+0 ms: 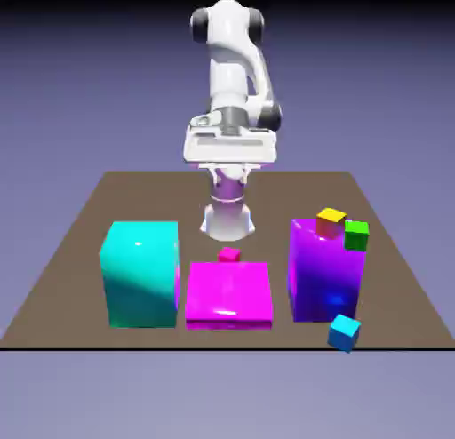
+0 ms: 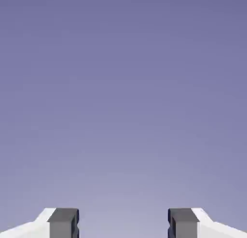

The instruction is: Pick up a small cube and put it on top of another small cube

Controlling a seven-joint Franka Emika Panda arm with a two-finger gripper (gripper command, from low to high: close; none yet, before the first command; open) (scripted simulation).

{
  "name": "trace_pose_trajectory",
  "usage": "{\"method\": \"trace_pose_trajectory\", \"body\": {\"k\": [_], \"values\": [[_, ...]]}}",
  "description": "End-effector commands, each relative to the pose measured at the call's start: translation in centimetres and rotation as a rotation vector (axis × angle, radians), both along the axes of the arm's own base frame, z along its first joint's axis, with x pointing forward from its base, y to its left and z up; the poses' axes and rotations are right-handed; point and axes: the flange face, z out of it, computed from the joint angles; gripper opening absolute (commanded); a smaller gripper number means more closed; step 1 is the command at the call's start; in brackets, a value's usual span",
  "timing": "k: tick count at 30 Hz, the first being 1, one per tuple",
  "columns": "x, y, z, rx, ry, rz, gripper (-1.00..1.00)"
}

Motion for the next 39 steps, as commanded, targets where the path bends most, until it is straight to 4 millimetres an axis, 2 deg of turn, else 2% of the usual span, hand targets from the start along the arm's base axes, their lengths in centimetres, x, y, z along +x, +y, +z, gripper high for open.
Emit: {"method": "trace_pose_trajectory", "body": {"k": [1, 6, 13, 23, 31, 35, 39], "values": [[1.0, 0.0, -0.3, 0.009, 0.036, 0.007, 0.0], [6.0, 0.1, -2.6, 0.04, 0.214, 0.045, 0.0], [12.2, 1.1, -7.0, 0.046, 0.454, 0.104, 0.0], [19.2, 4.3, -13.8, -0.022, 0.753, 0.207, 0.0], [22.8, 9.4, -18.4, -0.141, 0.946, 0.313, 0.0], [23.8, 13.1, -20.4, -0.223, 1.03, 0.378, 0.0], [24.2, 17.7, -22.2, -0.321, 1.106, 0.452, 0.0]]}}
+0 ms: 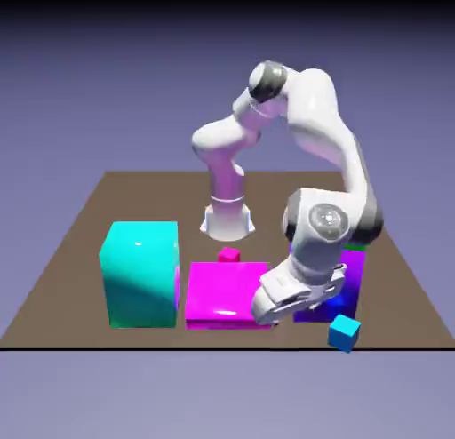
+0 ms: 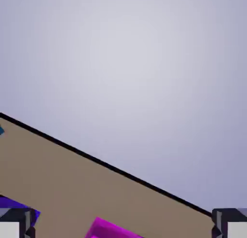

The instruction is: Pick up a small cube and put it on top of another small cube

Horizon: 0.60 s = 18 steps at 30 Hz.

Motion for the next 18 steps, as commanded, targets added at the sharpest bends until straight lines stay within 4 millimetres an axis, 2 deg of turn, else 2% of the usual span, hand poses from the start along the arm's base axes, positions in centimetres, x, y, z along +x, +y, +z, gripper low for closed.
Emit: {"method": "trace_pose_trajectory", "body": {"k": [1, 7, 12, 13, 18], "values": [[-0.1, 1.3, -0.5, -0.016, 0.018, 0.028, 0.0], [-1.9, 9.8, -3.6, -0.125, 0.127, 0.216, 0.0], [-5.6, 17.5, -7.0, -0.232, 0.224, 0.388, 0.0], [-5.6, 17.5, -7.0, -0.232, 0.224, 0.388, 0.0], [-7.4, 14.9, -12.6, -0.231, 0.224, 0.388, 0.0]]}}
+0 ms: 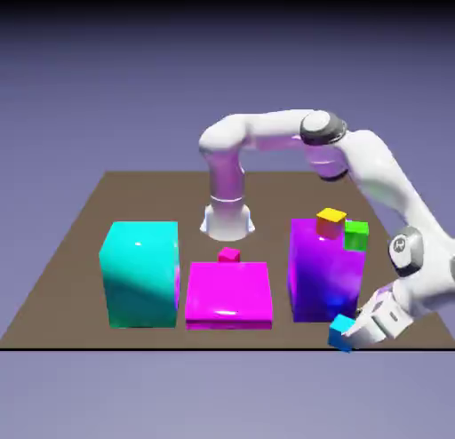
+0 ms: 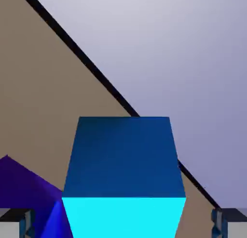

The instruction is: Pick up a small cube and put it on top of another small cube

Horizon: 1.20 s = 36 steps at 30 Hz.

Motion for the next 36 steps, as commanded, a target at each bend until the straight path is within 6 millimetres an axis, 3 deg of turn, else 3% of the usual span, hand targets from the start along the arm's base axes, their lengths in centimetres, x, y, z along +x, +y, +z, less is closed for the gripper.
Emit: {"method": "trace_pose_trajectory", "body": {"k": [1, 2, 3, 8, 9, 14, 20, 28, 36], "values": [[-0.1, -0.1, -0.1, 0.0, 0.0, 0.0, 0.0], [-0.1, -0.1, -0.1, 0.0, 0.0, 0.0, -1.0], [-0.1, -0.1, -0.1, 0.0, 0.0, 0.0, -1.0], [1.8, 2.5, 5.5, 0.0, 0.0, 0.0, -1.0], [1.4, 3.7, 6.4, 0.024, 0.024, 0.039, -1.0], [4.0, -5.1, 8.2, 0.12, 0.041, -0.132, -1.0], [4.1, -14.7, 8.3, 0.196, 0.057, -0.327, -1.0], [0.3, -23.7, 8.1, 0.281, 0.087, -0.513, -1.0], [-5.9, -28.5, 8.4, 0.351, 0.103, -0.616, -1.0]]}}
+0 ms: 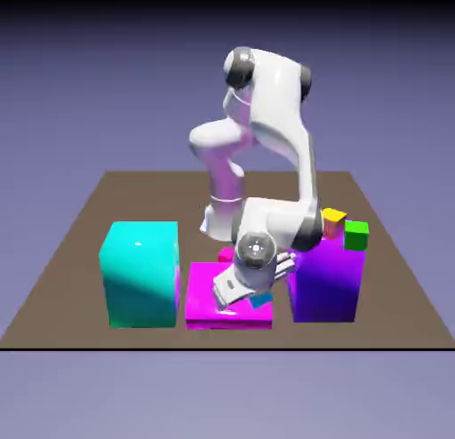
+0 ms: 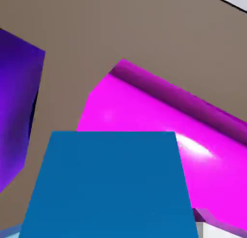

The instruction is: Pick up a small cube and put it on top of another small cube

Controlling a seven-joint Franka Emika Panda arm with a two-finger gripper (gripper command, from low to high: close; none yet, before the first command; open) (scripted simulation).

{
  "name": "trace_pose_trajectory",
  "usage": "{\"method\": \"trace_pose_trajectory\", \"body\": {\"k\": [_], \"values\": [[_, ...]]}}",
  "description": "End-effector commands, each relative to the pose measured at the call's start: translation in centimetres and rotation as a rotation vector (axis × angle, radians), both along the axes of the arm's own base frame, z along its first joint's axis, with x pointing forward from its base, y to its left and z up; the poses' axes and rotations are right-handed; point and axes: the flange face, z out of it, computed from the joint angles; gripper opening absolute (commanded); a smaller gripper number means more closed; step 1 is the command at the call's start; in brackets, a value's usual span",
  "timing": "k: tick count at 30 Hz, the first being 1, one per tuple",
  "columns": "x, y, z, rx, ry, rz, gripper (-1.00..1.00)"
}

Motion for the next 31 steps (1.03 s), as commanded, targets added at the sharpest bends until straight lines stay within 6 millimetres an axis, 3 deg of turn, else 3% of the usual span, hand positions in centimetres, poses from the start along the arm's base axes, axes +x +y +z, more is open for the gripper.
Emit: {"method": "trace_pose_trajectory", "body": {"k": [1, 4, 16, 21, 22, 27, 28, 29, 31], "values": [[-0.9, -0.4, 0.1, 0.005, -0.001, -0.007, -1.0], [-3.5, -1.3, 0.5, 0.021, -0.008, -0.025, -1.0], [-16.9, 2.7, 2.4, -0.208, -0.026, 0.214, -1.0], [-22.2, 2.0, 2.4, -0.36, -0.052, 0.336, -1.0], [-22.2, 2.0, 2.4, -0.36, -0.052, 0.336, -1.0], [-24.8, 0.0, -3.4, -0.36, -0.052, 0.336, -1.0], [-24.8, 0.0, -3.4, -0.36, -0.052, 0.336, 1.0], [-24.8, 0.0, -3.4, -0.36, -0.052, 0.336, 1.0], [-23.6, 0.7, -1.1, -0.364, -0.053, 0.336, 1.0]]}}
